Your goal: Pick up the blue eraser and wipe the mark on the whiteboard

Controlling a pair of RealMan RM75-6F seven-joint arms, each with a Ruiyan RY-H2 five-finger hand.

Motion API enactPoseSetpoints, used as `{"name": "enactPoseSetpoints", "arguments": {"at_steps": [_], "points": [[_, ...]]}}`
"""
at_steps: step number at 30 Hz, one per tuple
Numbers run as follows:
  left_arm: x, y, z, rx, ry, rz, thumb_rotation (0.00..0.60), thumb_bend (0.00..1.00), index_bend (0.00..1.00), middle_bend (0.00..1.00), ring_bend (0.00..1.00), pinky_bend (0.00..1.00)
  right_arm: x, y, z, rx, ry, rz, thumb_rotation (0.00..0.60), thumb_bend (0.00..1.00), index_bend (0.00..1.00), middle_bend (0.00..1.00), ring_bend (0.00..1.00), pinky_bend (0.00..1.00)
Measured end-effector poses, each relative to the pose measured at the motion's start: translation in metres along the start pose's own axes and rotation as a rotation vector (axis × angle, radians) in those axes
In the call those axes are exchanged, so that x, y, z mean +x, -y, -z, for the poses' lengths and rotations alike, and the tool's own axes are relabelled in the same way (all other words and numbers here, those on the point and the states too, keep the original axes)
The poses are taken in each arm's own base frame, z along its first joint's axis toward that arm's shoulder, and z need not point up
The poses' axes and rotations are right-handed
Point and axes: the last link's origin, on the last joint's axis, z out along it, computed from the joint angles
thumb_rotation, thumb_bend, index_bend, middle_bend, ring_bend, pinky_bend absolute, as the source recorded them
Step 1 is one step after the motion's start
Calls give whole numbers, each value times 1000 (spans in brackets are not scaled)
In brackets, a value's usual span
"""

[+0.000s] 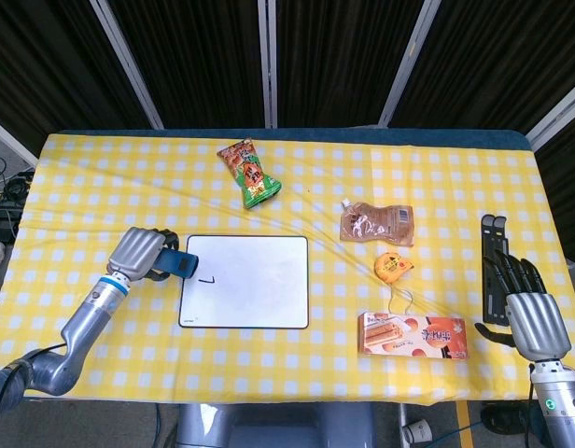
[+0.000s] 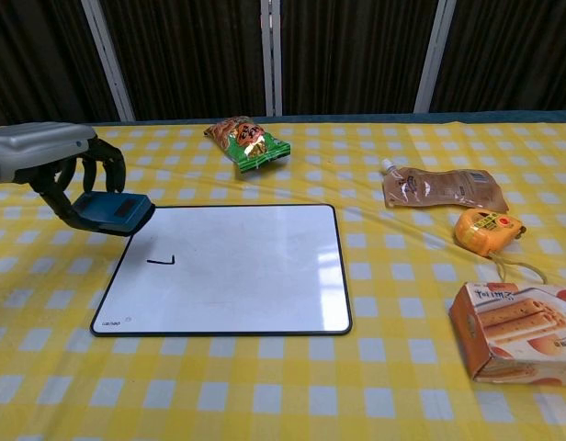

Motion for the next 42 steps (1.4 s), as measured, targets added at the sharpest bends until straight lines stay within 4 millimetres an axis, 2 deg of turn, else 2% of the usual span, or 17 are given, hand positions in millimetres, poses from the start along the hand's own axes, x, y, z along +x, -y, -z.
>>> {"name": "enactPoseSetpoints", "arguments": {"at_steps": [5, 16, 23, 35, 42], "points": [[-7, -31, -22, -31, 35, -15, 600, 193, 490, 431, 466, 580, -2, -3, -2, -11, 7, 2, 600, 0, 0, 0, 0, 0], [-26, -65, -47, -74, 98, -70, 600, 193, 508, 443, 469, 580, -4, -11, -6, -44, 16, -3, 600, 0, 0, 0, 0, 0], [-35, -77, -41, -124, 130, -87, 600, 193, 508, 443, 470, 580, -4, -12, -5, -48, 12, -8, 600, 0, 0, 0, 0, 0], [-48, -87, -5, -236, 179, -136, 600, 193, 508, 443, 470, 580, -2, -9, -4, -35, 8, -12, 600, 0, 0, 0, 0, 0], [-45, -70, -20, -177, 160, -161, 600, 192, 519, 449, 477, 583, -4, -9, -4, -39, 13, -11, 600, 0, 0, 0, 0, 0]]}}
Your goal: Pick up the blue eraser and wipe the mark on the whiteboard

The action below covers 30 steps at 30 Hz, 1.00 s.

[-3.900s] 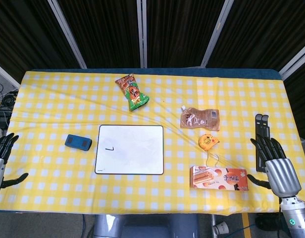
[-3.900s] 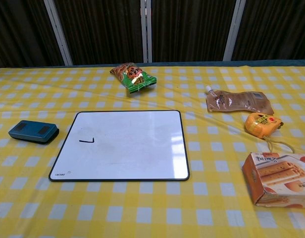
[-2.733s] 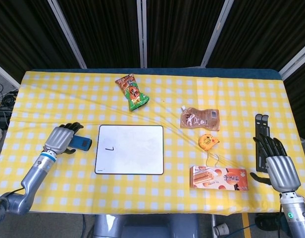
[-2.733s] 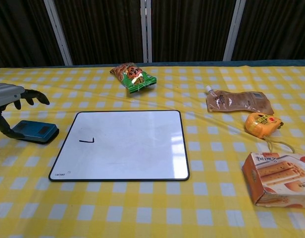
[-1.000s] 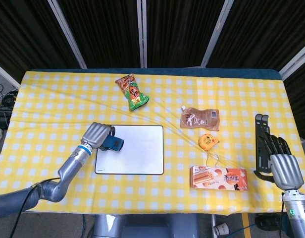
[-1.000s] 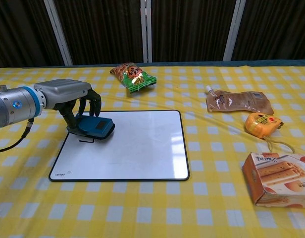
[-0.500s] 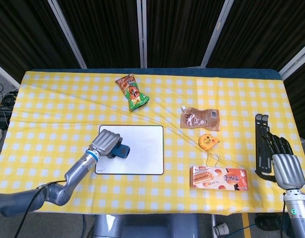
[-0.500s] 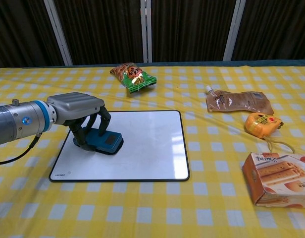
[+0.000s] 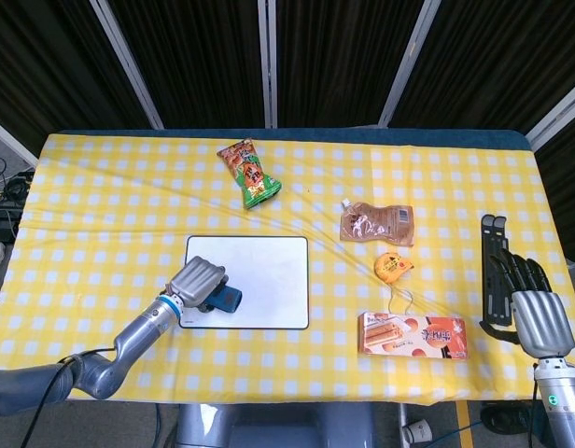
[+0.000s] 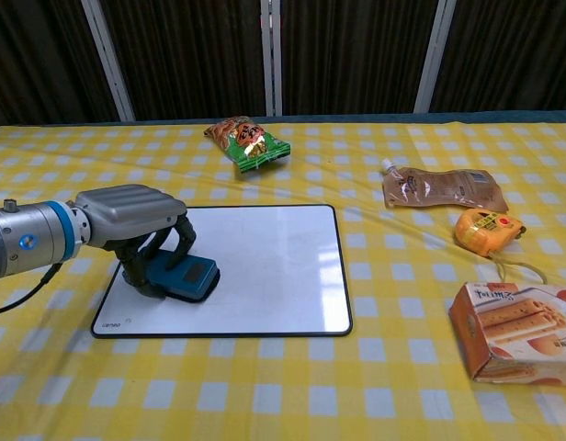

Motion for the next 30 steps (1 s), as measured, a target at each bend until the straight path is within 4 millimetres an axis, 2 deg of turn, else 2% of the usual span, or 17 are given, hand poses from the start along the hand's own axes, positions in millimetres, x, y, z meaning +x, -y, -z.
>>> {"name": "enactPoseSetpoints", "arguments": {"at_steps": [7, 11, 17, 26, 30], "points": [[2, 26, -16, 85, -12, 35, 600, 193, 519, 450, 478, 583, -1, -2, -1, -8, 2, 2, 600, 0, 0, 0, 0, 0], [2, 32, -17, 97, -12, 55, 600, 193, 519, 450, 477, 583, -1, -2, -1, -8, 3, 2, 600, 0, 0, 0, 0, 0], [1, 19, -15, 47, -8, 58, 600, 193, 519, 450, 478, 583, -1, 0, 0, -2, 5, 5, 600, 0, 0, 0, 0, 0], [4, -17, -10, -51, 1, 51, 600, 193, 519, 450, 478, 583, -1, -2, 0, -9, 5, 5, 600, 0, 0, 0, 0, 0], [7, -25, -9, -71, 2, 42, 600, 193, 519, 450, 478, 583, 0, -2, 0, -10, 2, 3, 600, 0, 0, 0, 0, 0]]}}
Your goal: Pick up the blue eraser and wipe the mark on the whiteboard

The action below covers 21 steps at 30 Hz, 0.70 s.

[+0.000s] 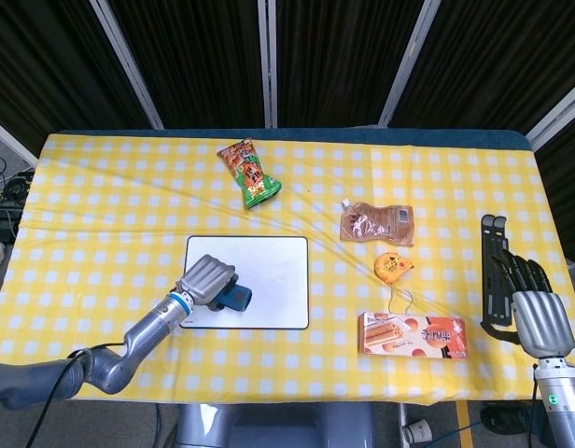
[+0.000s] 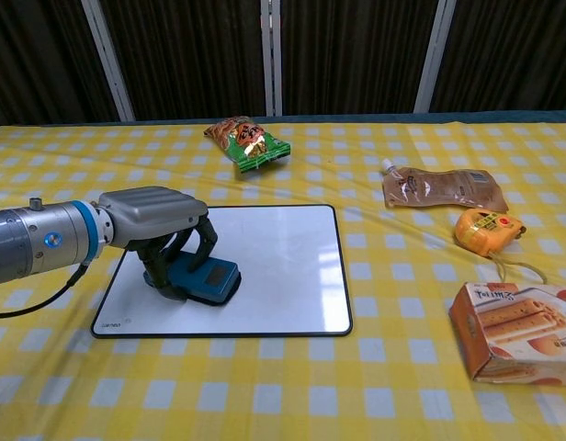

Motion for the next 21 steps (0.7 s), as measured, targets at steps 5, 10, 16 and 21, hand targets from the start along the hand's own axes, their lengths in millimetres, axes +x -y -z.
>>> {"name": "enactPoseSetpoints", "arguments": {"at_steps": [5, 10, 16, 21], "points": [[1, 3, -4, 23, 3, -3, 600, 193, 520, 450, 478, 583, 1, 0, 1, 1, -1, 0, 600, 0, 0, 0, 0, 0], [2, 17, -9, 74, 2, 10, 600, 193, 523, 452, 478, 583, 0, 0, 0, 1, -1, 1, 600, 0, 0, 0, 0, 0], [4, 43, -12, 151, -1, 66, 600, 197, 527, 457, 481, 583, 0, 0, 0, -1, 0, 3, 600, 0, 0, 0, 0, 0], [3, 59, -9, 188, -5, 128, 600, 197, 530, 459, 481, 583, 0, 1, 0, 2, 0, 3, 600, 0, 0, 0, 0, 0]]}}
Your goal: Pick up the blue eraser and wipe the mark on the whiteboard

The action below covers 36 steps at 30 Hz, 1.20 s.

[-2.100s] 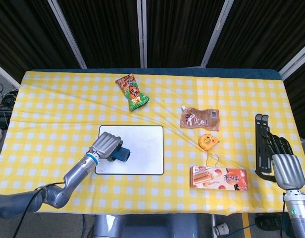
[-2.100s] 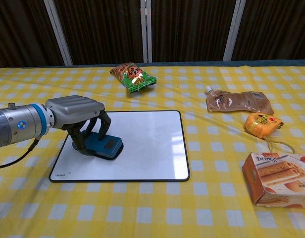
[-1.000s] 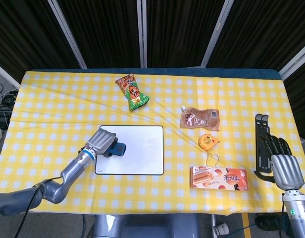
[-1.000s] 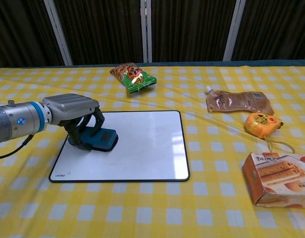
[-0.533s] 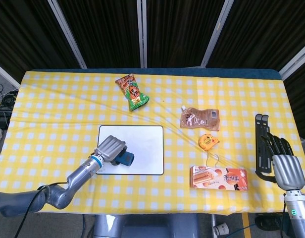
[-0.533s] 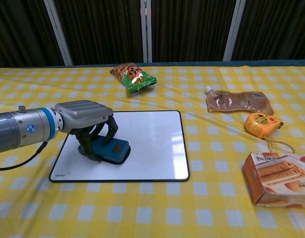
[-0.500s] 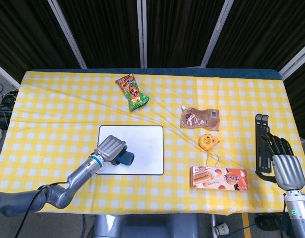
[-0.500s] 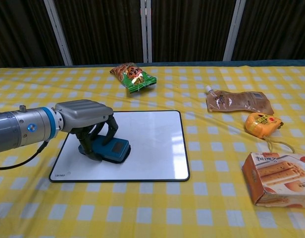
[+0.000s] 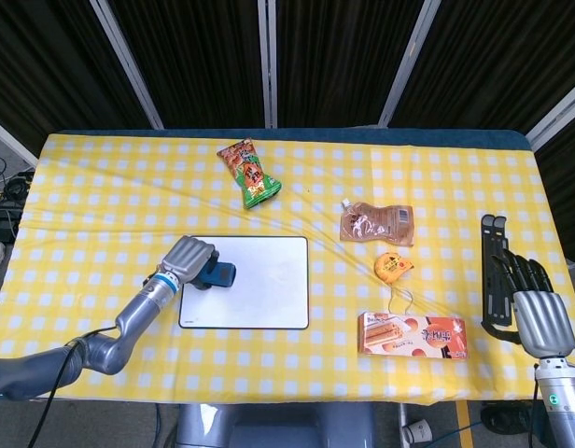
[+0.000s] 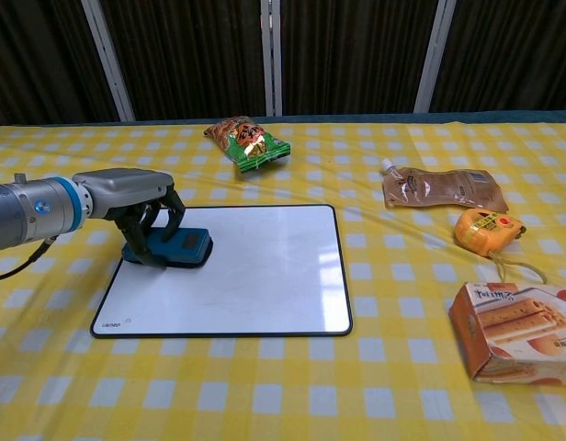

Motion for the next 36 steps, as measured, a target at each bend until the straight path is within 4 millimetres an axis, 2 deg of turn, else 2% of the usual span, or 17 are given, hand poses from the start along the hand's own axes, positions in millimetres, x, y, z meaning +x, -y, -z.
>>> {"name": "enactPoseSetpoints", "arguments": {"at_steps": [8, 19, 23, 36], "points": [[-1, 2, 3, -18, 5, 105, 600, 197, 534, 462, 484, 585, 0, 1, 0, 3, 0, 0, 600, 0, 0, 0, 0, 0], [-3, -25, 11, -129, 24, 126, 600, 198, 534, 462, 484, 585, 0, 1, 0, 1, 0, -1, 600, 0, 0, 0, 0, 0], [-4, -29, 9, -137, 19, 111, 600, 197, 534, 462, 484, 585, 0, 0, 0, 0, -1, -1, 600, 0, 0, 0, 0, 0], [1, 1, -6, -38, -31, 114, 600, 198, 550, 476, 499, 585, 0, 0, 0, -3, 1, -2, 600, 0, 0, 0, 0, 0]]}}
